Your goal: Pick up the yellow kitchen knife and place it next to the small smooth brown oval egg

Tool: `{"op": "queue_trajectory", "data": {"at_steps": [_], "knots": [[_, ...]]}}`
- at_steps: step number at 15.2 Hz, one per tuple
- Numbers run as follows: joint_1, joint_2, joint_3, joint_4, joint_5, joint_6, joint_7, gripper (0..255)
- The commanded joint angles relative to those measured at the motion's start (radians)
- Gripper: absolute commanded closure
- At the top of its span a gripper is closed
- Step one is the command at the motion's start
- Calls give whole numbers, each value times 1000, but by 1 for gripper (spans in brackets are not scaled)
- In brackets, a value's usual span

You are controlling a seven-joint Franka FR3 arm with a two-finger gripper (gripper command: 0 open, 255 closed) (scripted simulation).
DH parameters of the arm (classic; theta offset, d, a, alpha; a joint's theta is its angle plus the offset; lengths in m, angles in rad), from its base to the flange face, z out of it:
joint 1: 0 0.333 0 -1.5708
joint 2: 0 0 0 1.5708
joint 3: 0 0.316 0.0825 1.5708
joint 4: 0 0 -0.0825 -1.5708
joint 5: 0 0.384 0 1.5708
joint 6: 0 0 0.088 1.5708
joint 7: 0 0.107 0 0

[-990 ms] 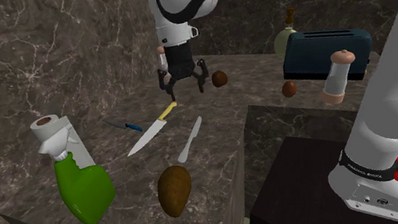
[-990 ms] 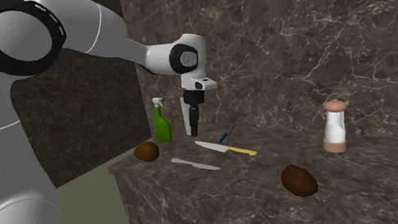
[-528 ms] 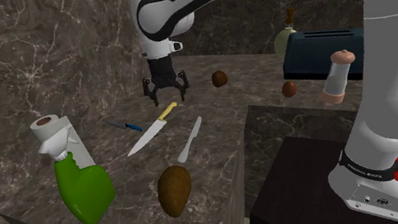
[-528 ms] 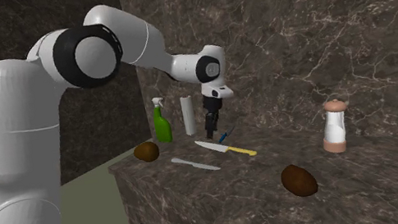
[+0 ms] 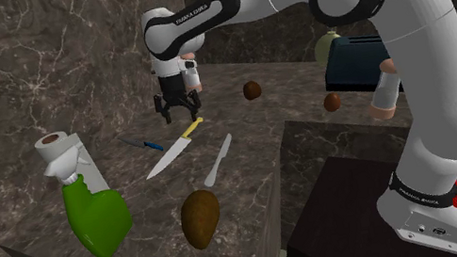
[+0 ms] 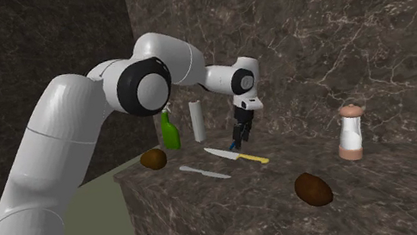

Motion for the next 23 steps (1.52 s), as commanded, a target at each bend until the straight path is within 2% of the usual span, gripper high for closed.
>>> {"op": "queue_trajectory", "data": {"at_steps": [1, 7, 15, 16, 23], "knots": [[2, 22, -6, 12, 0, 11, 14, 0], [6, 36, -6, -55, -2, 92, 15, 0], [6, 36, -6, -54, -2, 92, 15, 0], [6, 36, -6, -54, -2, 92, 15, 255], [5, 36, -6, -55, -2, 92, 15, 255]]}}
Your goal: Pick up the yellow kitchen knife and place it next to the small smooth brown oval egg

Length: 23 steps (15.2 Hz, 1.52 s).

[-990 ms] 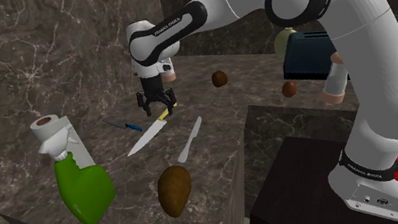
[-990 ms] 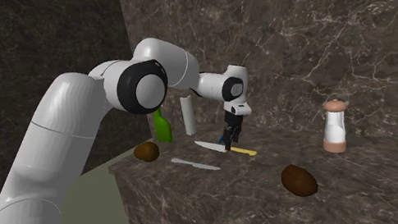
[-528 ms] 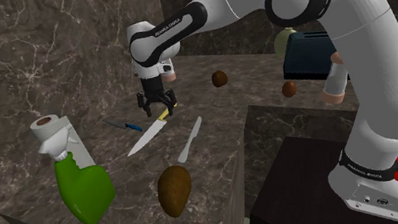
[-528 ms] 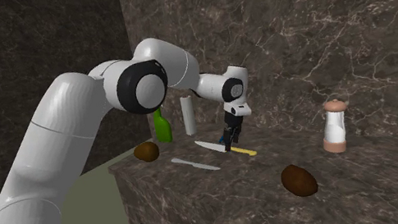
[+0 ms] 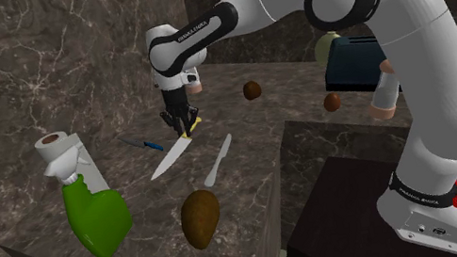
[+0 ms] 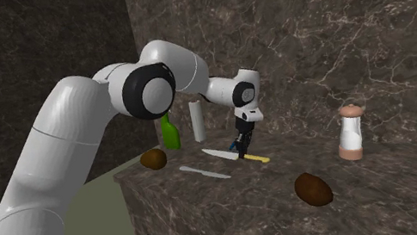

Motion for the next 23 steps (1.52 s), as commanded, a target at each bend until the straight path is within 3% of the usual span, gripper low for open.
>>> {"op": "queue_trajectory", "data": {"at_steps": [1, 23], "knots": [[0, 0, 0, -1, 0, 0, 0, 255], [4, -55, 9, 197, 8, -250, 21, 255]]}}
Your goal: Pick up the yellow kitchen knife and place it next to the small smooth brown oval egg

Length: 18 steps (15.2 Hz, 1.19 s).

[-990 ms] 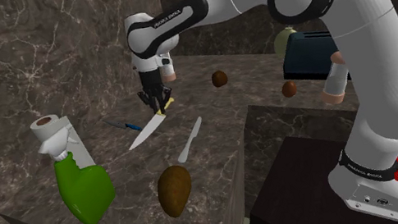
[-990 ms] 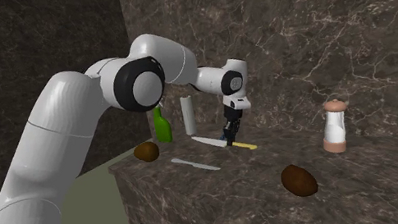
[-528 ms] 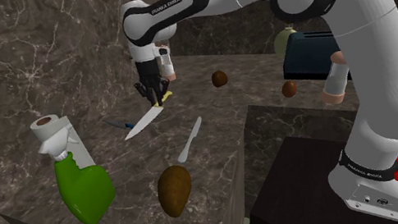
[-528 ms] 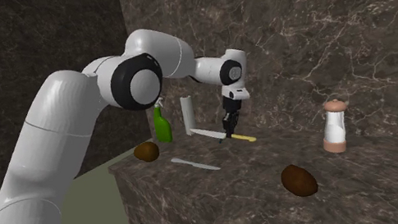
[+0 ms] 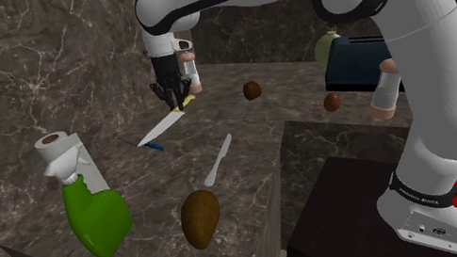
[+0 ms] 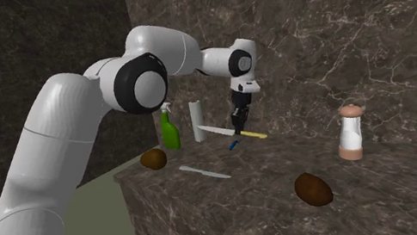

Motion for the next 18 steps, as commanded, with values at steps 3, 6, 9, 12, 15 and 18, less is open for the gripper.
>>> {"op": "queue_trajectory", "data": {"at_steps": [3, 6, 9, 12, 15, 18], "knots": [[2, 3, 0, 59, -1, -57, 3, 255], [5, 6, 1, 97, -1, -91, 7, 255], [-54, -88, -7, -46, 17, -48, -52, 255], [-107, -166, -20, -160, 34, -18, -114, 255], [-156, -232, -37, -252, 46, 2, -178, 255], [-201, -288, -58, -327, 55, 15, -244, 255]]}}
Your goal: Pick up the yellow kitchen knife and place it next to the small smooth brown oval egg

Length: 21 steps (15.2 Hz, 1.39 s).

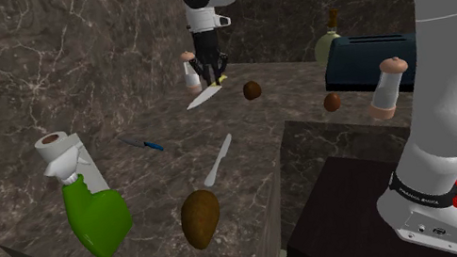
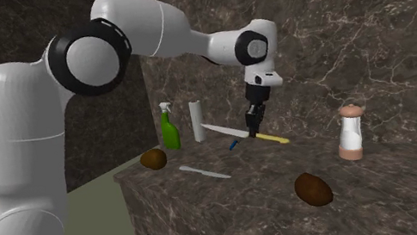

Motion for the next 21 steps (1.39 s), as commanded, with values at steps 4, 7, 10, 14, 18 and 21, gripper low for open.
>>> {"op": "queue_trajectory", "data": {"at_steps": [4, 7, 10, 14, 18, 21], "knots": [[-72, -84, -39, -115, 10, 21, -113, 255], [-112, -119, -66, -159, 11, 24, -180, 255], [-152, -145, -94, -192, 8, 24, -247, 255], [-202, -167, -134, -218, 1, 21, -336, 255], [-252, -174, -176, -225, -10, 14, -425, 255], [-290, -169, -207, -218, -18, 8, -491, 255]]}}
